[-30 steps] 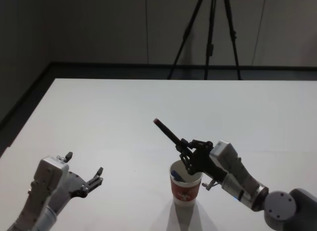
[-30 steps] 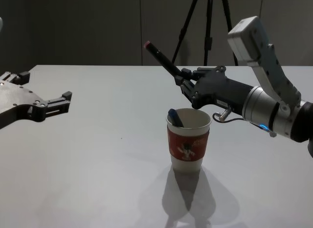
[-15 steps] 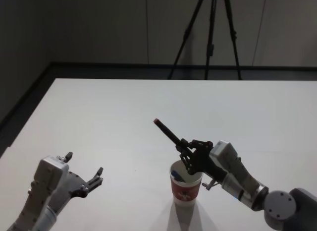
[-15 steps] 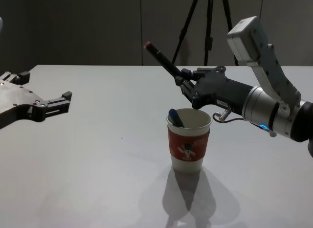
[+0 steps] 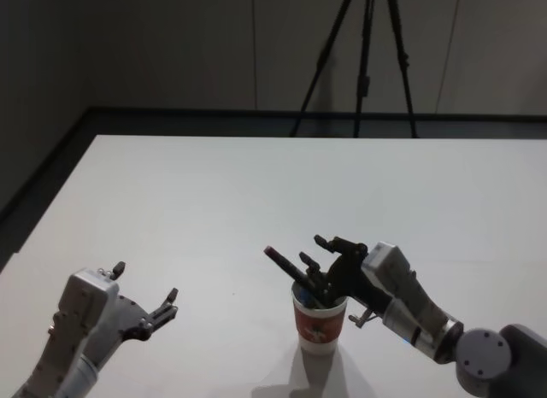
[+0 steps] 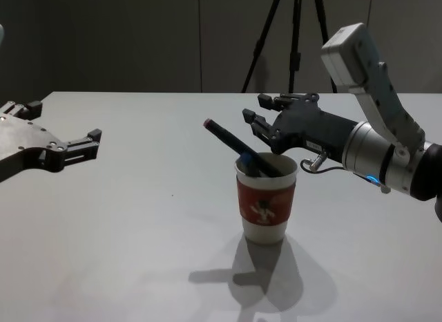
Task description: Place the pen into the pen holder.
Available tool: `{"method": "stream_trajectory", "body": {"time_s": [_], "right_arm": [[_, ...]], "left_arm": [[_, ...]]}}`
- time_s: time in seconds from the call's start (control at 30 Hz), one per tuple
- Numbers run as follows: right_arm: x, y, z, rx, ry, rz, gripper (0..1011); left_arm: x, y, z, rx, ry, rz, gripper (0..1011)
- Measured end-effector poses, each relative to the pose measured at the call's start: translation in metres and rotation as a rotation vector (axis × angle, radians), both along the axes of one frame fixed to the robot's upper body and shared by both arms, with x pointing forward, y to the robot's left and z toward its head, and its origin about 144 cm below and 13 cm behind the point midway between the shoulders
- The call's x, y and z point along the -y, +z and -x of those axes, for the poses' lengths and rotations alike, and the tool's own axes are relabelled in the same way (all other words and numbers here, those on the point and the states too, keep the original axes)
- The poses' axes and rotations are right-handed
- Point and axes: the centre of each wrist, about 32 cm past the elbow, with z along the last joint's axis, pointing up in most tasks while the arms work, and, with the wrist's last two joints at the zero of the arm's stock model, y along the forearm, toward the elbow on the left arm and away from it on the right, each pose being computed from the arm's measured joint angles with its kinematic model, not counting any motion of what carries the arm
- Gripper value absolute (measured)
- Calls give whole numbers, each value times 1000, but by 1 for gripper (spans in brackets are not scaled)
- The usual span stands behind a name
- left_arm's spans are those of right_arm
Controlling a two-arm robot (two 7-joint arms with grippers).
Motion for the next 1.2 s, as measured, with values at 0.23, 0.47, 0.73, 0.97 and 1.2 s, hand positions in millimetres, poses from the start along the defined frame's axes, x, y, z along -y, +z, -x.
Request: {"method": "stream_trajectory", "body": {"time_s": [0.23, 0.47, 0.73, 0.97, 1.2], "right_arm": [[0, 0, 0, -1, -1, 0, 535], [0, 0, 0, -1, -1, 0, 755], [0, 0, 0, 0, 0, -1, 986], [1, 0, 1, 1, -2, -2, 1001], [6, 0, 3, 4, -16, -5, 1001]], "left_arm": [[0, 0, 0, 0, 0, 0, 1001], [0, 0, 0, 0, 0, 0, 1001], [0, 0, 0, 0, 0, 0, 1001], [0, 0, 0, 0, 0, 0, 1001], [0, 0, 0, 0, 0, 0, 1002]]}}
